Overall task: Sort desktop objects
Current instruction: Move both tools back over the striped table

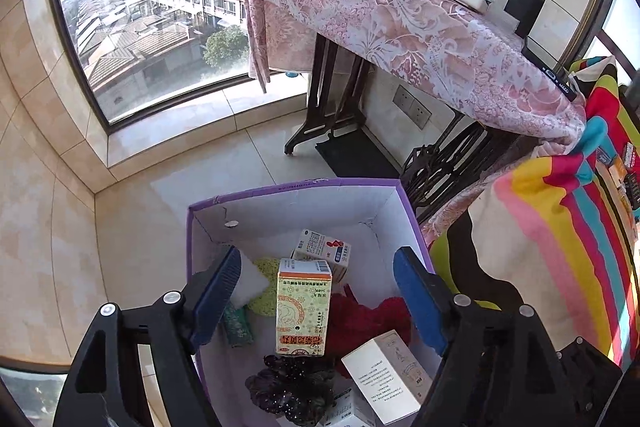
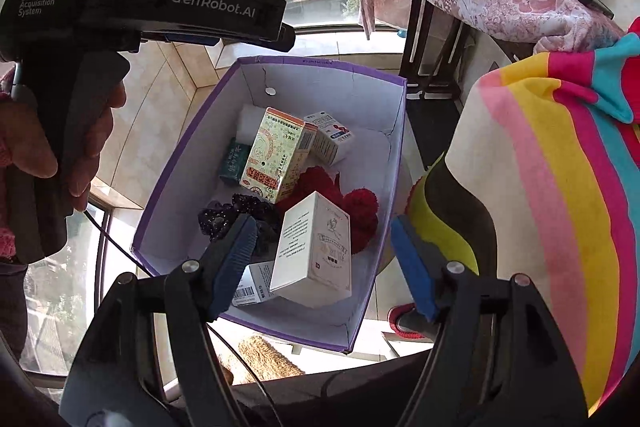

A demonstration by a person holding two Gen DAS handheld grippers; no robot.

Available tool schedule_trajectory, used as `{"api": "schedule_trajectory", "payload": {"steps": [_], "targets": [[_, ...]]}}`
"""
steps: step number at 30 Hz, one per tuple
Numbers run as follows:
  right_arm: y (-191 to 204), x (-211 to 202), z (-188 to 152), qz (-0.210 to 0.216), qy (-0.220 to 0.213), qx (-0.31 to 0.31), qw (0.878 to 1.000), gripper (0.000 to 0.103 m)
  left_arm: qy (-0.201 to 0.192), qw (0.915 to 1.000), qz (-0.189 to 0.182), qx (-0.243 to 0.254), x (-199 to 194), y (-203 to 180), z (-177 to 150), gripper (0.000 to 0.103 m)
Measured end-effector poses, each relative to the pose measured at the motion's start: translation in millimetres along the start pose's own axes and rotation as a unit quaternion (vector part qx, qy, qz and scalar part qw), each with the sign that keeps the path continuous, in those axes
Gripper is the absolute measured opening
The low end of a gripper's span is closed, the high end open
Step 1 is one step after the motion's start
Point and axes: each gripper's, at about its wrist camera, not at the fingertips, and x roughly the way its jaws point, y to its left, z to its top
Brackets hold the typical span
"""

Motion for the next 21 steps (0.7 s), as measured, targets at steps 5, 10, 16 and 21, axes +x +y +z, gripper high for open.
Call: {"api": "schedule_trajectory", "payload": {"steps": [5, 10, 16, 21], "targets": [[-41.5, -31.6, -8.3, -0.022, -0.033, 0.054, 0.998, 0.073, 0.006, 0.9992, -0.035, 0.019, -1.4, -38.5, 2.3, 0.08], [-98.8, -79.8, -30.8, -0.064, -0.078, 0.123, 0.987, 0.079, 0.009, 0.9914, -0.093, 0.092, -9.2, -114.3, 9.6, 0.08], [-193.4, -150.9, -84.9, -0.101, -0.138, 0.248, 0.954, 0.081, -0.026, 0.9577, -0.18, 0.223, -38.1, -238.2, 21.3, 0.083], [-288.0, -185.6, -121.2, -0.191, -0.142, 0.31, 0.92, 0.082, -0.071, 0.899, -0.223, 0.37, -30.9, -356.4, 35.3, 0.086]]}}
